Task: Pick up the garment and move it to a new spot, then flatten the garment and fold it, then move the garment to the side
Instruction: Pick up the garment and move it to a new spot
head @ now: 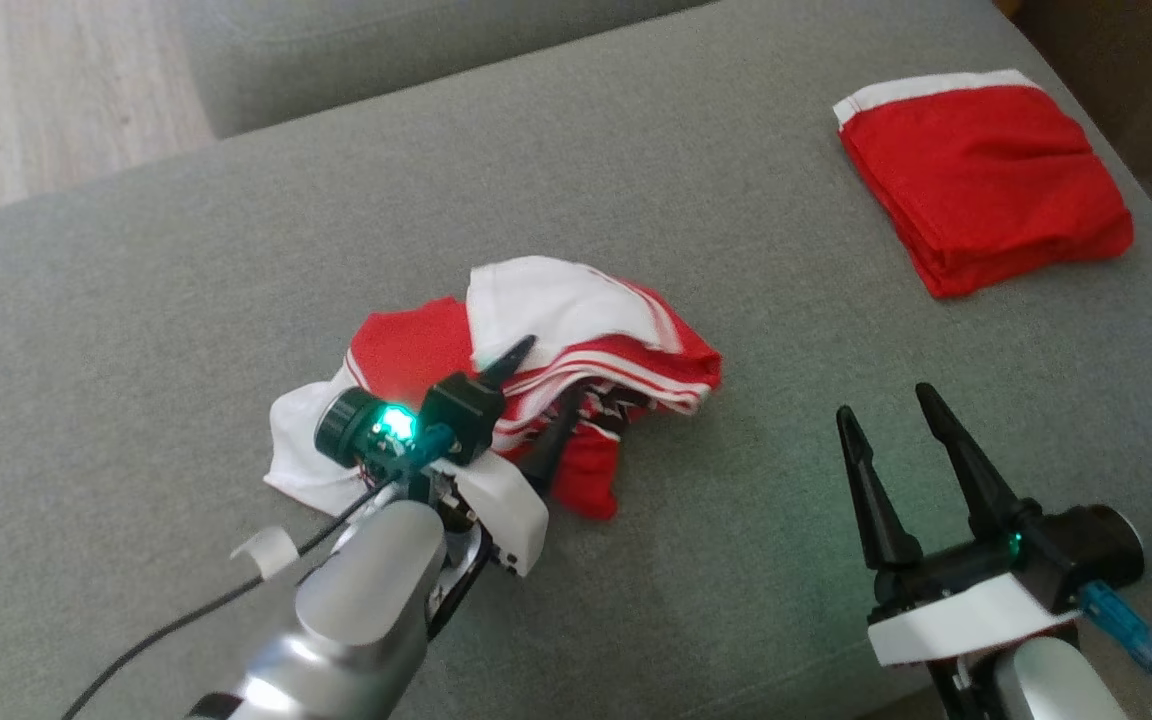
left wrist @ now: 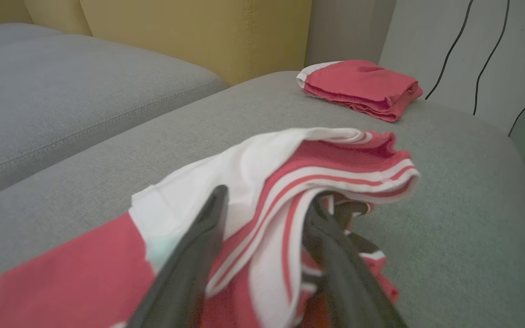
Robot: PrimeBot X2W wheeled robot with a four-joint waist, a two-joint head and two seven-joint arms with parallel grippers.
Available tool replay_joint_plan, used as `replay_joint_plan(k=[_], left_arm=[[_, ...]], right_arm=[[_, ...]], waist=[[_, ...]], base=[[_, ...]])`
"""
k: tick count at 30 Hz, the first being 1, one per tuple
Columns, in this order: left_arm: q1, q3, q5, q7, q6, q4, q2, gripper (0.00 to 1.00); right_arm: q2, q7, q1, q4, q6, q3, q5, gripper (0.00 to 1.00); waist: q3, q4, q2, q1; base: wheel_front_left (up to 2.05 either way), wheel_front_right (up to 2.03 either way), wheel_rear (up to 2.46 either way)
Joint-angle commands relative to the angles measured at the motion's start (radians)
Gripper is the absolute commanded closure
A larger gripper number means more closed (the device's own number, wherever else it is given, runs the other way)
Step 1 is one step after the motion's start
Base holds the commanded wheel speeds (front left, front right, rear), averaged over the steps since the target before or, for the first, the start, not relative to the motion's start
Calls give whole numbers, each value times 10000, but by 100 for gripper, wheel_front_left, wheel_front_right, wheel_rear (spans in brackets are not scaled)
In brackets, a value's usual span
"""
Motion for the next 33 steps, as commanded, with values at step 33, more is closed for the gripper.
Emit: replay_joint_plan(k=[33], left_arm=[[6389, 4307, 2106, -1402, 2854, -7015, 456, 0]], right_arm=[[658, 4, 1523, 8, 65, -1373, -192, 0]], waist=[[-2705, 3479, -1, -3]], base=[[0, 0, 0]])
